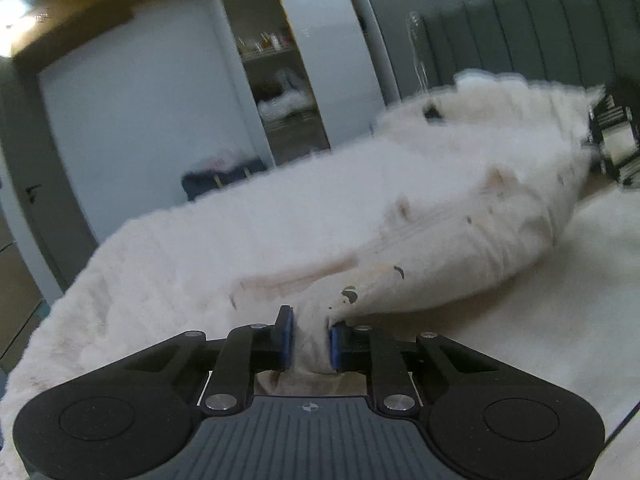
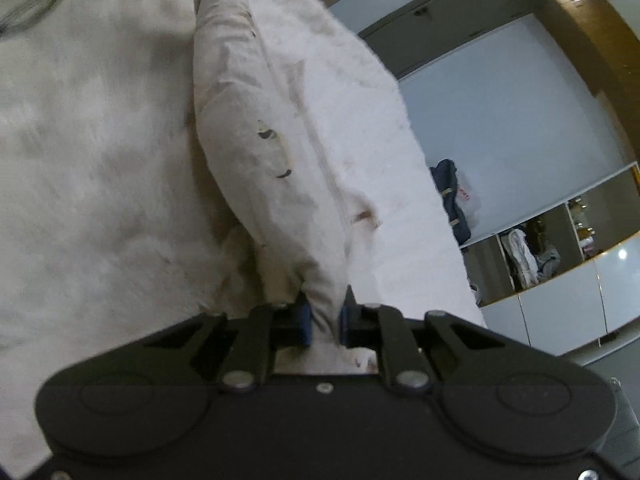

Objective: Fold clothes
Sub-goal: 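Pinch the folded shirt end with the left gripper while the right gripper pinches it, fold over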

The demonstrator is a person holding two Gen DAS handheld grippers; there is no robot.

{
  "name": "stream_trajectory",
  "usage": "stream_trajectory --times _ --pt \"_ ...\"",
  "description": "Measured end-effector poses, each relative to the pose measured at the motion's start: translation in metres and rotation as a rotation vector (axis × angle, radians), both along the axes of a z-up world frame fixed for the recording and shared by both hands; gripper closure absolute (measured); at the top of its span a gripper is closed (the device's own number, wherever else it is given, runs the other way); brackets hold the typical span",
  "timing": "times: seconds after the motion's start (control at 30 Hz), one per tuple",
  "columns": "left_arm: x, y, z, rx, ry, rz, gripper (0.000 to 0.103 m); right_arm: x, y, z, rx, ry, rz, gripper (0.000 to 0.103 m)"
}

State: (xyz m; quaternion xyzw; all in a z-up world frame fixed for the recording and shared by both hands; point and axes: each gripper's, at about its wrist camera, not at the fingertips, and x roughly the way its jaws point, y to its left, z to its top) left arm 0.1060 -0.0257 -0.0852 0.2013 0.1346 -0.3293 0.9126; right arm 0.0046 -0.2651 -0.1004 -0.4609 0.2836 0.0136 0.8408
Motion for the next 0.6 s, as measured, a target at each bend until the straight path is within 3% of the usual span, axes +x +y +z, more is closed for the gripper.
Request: stream_trajectory --times 0.23,0.33,0.4,0.47,0.57,0.6 --pt "-0.078 0.053 0.115 -0.228 -0.073 0.003 0.088 -0.080 0.019 0.114 0.158 -0.051 0.054 0.092" --pt "-0.097 0.064 0.158 -0.282 -0.085 -0.006 0.088 -0.097 0.020 0.160 0.193 -0.050 0.100 0.092" --pt "-0.094 0.066 0.178 -0.296 -0.076 -0.003 0.088 -0.097 0.012 0.195 0.224 -0.045 0.129 0.092" --pt "-0.081 0.059 0.186 -0.269 -0.061 0.014 0.088 -0.089 0.005 0.211 0.253 -0.028 0.141 0.092" --pt "-0.040 0.029 0.175 -0.194 0.011 0.048 0.083 -0.047 -0.015 0.218 0.337 0.059 0.126 0.091" --pt "-0.017 0.014 0.161 -0.158 0.063 0.067 0.080 -0.016 -0.027 0.204 0.345 0.120 0.096 0.089"
